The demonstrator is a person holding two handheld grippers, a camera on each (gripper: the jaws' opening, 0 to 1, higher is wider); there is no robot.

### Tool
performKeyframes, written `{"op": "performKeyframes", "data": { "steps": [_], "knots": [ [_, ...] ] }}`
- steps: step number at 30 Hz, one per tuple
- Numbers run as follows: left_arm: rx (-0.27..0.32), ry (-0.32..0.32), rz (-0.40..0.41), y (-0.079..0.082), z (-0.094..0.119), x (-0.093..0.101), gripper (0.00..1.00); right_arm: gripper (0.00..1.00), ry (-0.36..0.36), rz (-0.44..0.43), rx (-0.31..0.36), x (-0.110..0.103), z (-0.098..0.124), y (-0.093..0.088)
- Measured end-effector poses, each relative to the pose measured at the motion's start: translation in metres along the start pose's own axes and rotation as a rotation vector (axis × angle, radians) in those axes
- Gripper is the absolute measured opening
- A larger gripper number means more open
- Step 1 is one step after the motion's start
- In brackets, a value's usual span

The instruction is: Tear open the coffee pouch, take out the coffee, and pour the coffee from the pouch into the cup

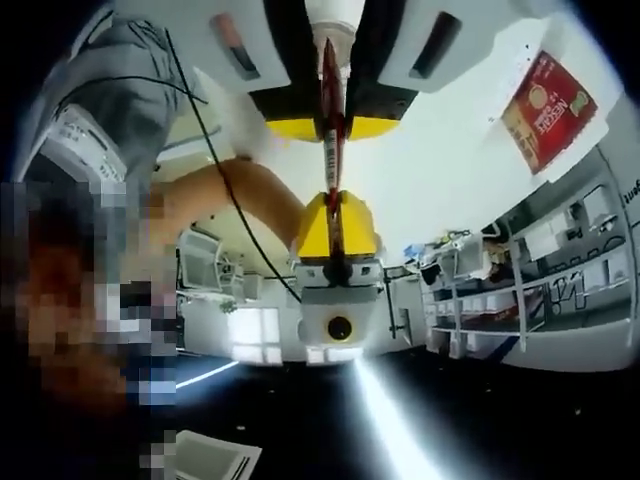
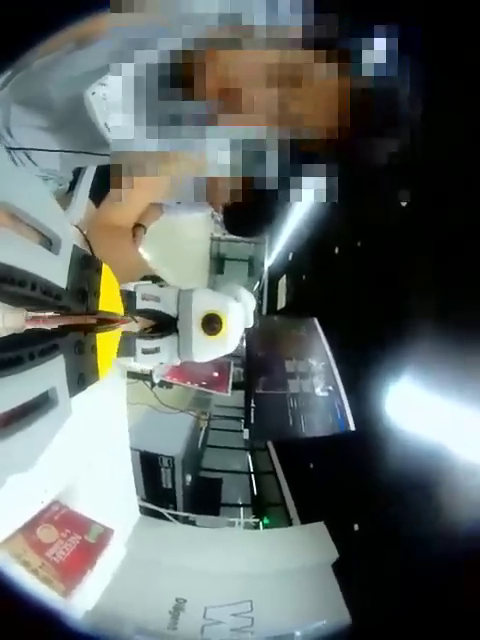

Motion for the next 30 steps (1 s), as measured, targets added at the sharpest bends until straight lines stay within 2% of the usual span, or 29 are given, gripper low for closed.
{"op": "performKeyframes", "data": {
  "steps": [5, 9, 19, 22, 25, 30],
  "knots": [
    [-0.008, -0.006, 0.003, -0.0011, -0.0003, 0.0012, 0.06, 0.07, 0.023, 0.02, 0.001, -0.0041, -0.0008, -0.0008],
    [-0.008, 0.001, -0.002, -0.0002, -0.0006, -0.0001, 0.06, 0.13, 0.042, 0.021, -0.016, -0.0066, -0.0034, -0.0053],
    [0.002, -0.007, 0.006, 0.0021, 0.0001, 0.0011, 0.07, 0.06, 0.029, 0.014, -0.022, -0.0032, -0.007, -0.0082],
    [0.017, -0.007, -0.004, 0.0038, 0.0003, 0.0009, 0.11, 0.03, 0.012, 0.006, -0.026, -0.0027, -0.0063, -0.0071],
    [0.002, -0.011, -0.012, 0.0003, -0.0001, 0.0019, 0.14, 0.03, 0.0, 0.003, -0.021, -0.0015, -0.0042, -0.0045],
    [-0.005, -0.004, -0.017, -0.0009, -0.001, 0.0018, 0.1, 0.03, -0.004, -0.001, -0.016, -0.0005, -0.0027, -0.0034]
  ]
}}
Point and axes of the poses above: the point that each gripper's makers call its tool centre point, and the gripper's own axes: z roughly backward along the fingers, x roughly to its right, y roughly out of its top, the point moved 2 cm from there along z, roughly backward along the fingers, and after that the axes turned 10 degrees about z, right-handed, at the moved point
